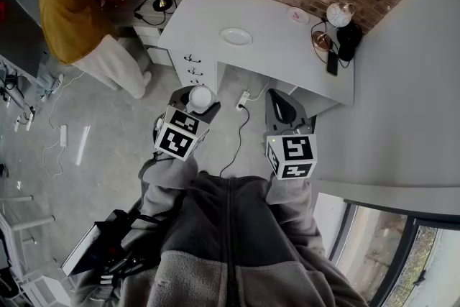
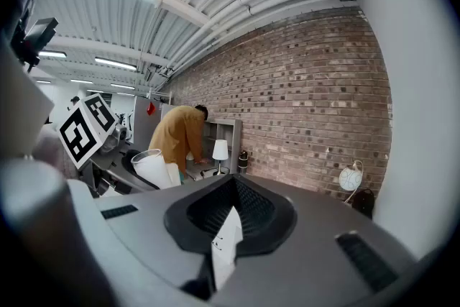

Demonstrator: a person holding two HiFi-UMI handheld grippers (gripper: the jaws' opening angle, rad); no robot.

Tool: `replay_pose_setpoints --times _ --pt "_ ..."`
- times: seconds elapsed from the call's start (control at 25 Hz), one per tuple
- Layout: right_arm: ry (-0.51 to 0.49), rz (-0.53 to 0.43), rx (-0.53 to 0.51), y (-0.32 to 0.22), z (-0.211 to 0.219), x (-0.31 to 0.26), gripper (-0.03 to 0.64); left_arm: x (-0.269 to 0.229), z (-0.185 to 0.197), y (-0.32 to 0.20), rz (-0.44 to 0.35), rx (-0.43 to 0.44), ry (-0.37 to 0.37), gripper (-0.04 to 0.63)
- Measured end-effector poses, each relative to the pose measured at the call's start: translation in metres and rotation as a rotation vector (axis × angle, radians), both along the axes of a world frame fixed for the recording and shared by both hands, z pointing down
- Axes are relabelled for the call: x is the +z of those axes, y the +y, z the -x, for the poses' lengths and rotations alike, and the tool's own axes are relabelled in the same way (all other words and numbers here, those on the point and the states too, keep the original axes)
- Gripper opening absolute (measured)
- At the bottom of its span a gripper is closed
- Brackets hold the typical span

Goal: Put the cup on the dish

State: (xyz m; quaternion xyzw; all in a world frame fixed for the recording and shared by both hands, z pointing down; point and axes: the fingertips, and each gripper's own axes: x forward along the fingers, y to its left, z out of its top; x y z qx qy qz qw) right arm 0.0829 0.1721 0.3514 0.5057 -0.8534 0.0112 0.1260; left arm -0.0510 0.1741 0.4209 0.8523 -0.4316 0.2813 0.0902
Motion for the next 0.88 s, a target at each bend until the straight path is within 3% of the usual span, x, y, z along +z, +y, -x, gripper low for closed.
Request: replay_pose_setpoints --times 0.56,0.88 --pt "-0.018 -0.012 -0.008 0.000 0.009 0.013 0.002 0.016 0.008 0.005 -0.002 0.012 -0.025 0.257" --pt "0.004 0.011 0.012 -0.003 0.042 0.013 0.002 0.018 0.040 0.004 0.028 0.040 -0.029 0.256"
